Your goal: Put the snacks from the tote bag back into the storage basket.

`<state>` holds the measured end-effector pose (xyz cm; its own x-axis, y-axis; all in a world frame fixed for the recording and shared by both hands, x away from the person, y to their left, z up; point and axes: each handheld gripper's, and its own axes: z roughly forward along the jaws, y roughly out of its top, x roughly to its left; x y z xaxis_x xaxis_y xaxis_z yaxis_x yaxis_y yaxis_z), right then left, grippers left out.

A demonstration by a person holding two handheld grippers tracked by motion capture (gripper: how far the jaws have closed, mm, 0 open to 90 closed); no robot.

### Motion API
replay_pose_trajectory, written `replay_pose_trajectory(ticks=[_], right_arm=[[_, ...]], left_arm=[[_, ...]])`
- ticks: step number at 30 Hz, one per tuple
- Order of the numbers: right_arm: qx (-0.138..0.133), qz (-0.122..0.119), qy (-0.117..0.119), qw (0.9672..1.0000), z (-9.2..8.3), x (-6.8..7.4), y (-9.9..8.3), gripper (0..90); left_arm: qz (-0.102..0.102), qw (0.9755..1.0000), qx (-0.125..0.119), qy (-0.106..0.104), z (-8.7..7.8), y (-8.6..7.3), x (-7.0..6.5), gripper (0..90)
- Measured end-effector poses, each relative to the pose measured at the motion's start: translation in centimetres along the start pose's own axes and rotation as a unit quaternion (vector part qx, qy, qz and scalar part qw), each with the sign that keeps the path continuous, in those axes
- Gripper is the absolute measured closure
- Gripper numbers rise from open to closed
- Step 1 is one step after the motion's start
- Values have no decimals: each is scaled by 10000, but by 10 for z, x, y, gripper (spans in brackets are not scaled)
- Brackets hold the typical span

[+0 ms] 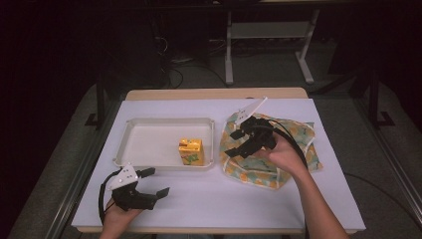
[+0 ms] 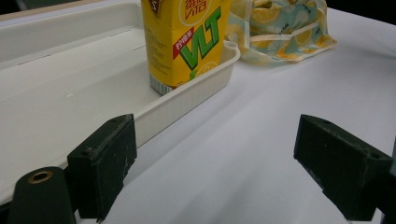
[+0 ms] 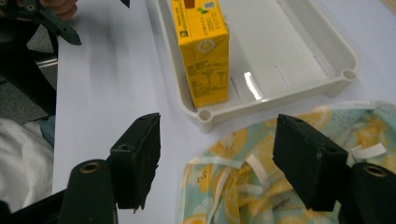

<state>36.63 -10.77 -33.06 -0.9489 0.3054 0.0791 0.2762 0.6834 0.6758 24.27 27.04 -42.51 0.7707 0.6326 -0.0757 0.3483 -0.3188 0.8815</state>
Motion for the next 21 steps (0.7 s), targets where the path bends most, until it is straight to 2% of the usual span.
replay_pose_trajectory(ticks=[19, 21], right_arm=[[-49, 236, -140, 9996, -15, 4, -38, 313], [-75, 327, -118, 9994, -16, 6, -40, 313]], left_arm=[[-16, 10000, -14, 10, 1, 0, 0, 131], [-15, 10000, -15, 10, 1, 0, -1, 131]])
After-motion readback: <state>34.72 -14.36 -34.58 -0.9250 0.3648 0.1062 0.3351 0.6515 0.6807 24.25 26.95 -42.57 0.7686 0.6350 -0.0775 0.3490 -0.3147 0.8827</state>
